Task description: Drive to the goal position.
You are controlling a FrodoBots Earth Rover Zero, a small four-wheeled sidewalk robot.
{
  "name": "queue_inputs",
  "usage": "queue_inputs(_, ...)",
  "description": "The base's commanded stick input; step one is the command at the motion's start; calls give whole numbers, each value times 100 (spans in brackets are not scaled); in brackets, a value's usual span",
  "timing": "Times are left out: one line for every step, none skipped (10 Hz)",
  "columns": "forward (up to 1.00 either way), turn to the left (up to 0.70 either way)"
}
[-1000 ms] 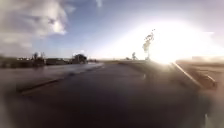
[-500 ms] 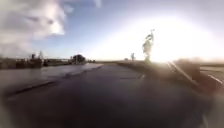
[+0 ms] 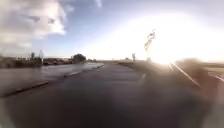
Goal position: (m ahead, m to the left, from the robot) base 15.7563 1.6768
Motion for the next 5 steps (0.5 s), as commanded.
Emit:
queue_inputs(70, 0)
queue_inputs(70, 0)
queue_inputs(70, -4)
queue_inputs(70, -14)
queue_inputs(70, -14)
